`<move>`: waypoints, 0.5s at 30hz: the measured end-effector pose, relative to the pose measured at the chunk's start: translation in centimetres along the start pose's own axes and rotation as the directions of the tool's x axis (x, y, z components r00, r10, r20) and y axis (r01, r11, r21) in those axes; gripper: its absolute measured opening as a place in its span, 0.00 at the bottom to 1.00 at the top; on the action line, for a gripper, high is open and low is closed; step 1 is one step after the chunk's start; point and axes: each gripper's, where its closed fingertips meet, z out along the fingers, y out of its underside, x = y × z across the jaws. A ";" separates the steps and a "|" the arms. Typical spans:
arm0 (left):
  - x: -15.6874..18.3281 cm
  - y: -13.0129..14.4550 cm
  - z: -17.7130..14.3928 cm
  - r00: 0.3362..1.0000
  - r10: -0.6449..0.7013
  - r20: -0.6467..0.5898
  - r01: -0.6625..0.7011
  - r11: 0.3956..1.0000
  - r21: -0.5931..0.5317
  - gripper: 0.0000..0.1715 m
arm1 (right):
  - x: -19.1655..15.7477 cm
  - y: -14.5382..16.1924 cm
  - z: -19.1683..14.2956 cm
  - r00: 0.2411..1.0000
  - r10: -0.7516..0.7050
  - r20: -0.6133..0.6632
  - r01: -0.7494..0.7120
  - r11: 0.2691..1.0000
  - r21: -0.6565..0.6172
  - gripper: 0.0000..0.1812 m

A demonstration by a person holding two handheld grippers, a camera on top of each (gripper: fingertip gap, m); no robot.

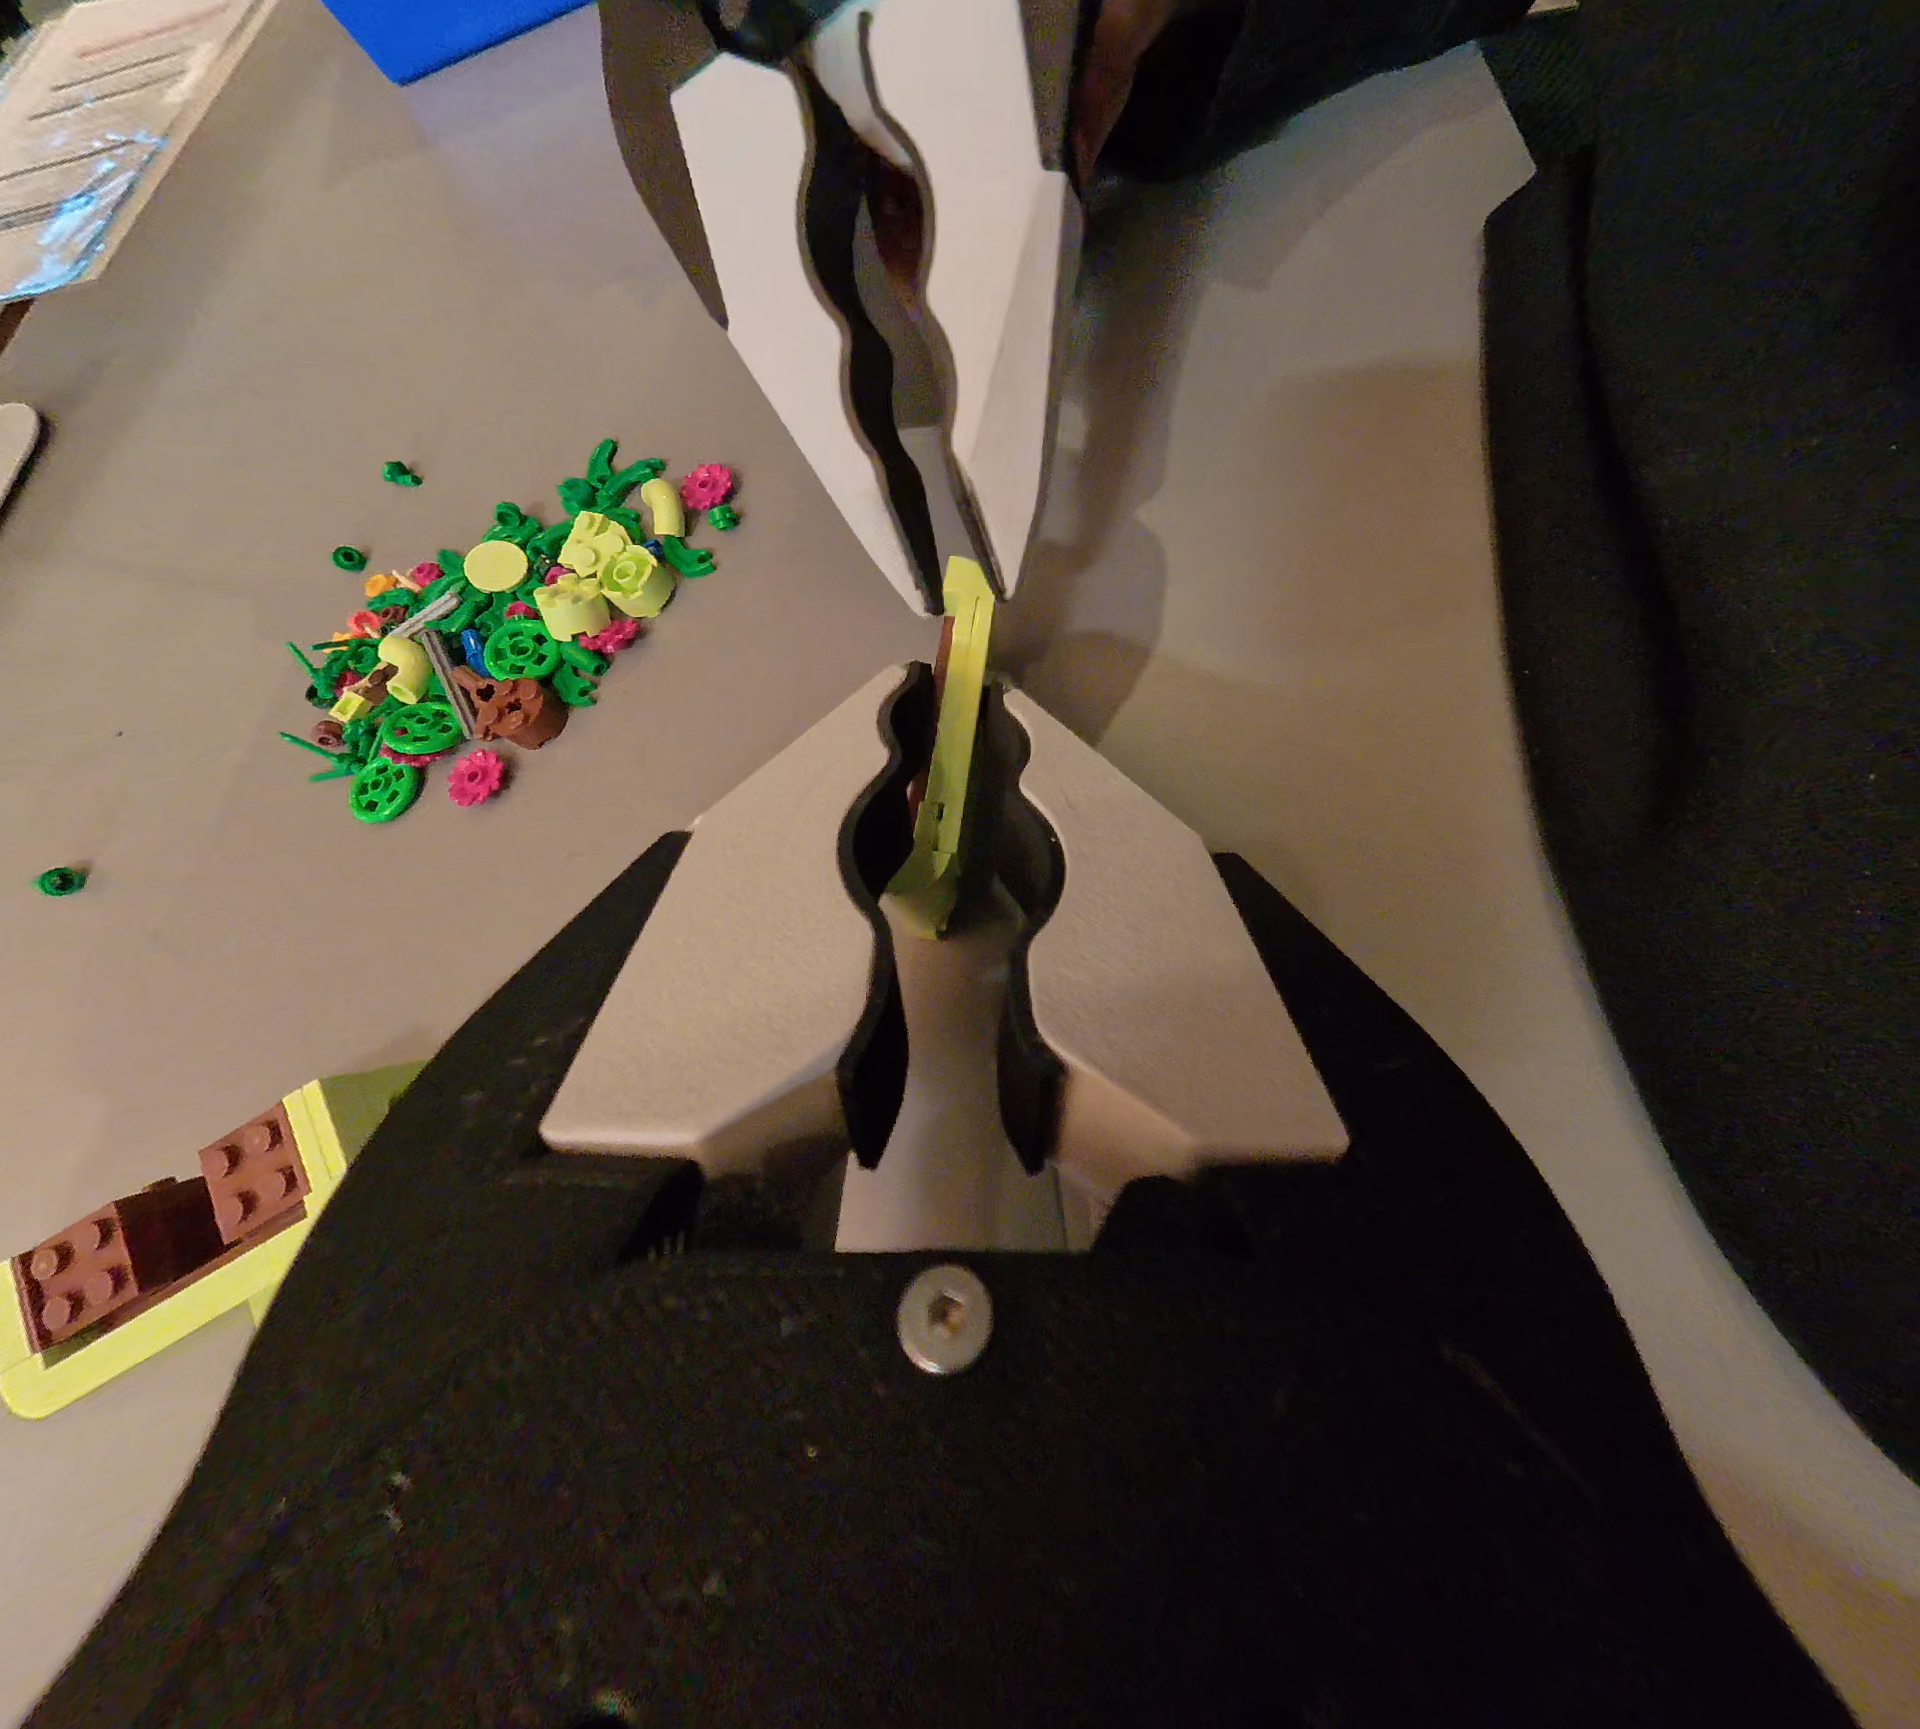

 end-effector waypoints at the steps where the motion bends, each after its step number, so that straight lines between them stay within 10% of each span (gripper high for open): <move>1: 0.1 0.0 0.0 1.000 0.001 -0.006 -0.001 1.000 0.001 0.04 | -0.1 0.1 0.0 0.997 -0.071 -0.021 0.071 0.997 -0.009 0.05; 10: 0.2 0.0 -0.1 1.000 -0.012 -0.027 0.012 1.000 0.002 0.03 | 0.0 0.8 0.1 0.916 -0.378 -0.135 0.370 0.926 -0.079 0.03; 15: 0.2 0.0 -0.1 1.000 0.010 -0.001 -0.010 1.000 0.001 0.12 | 0.4 0.6 0.0 0.945 -0.302 -0.123 0.296 0.953 -0.064 0.03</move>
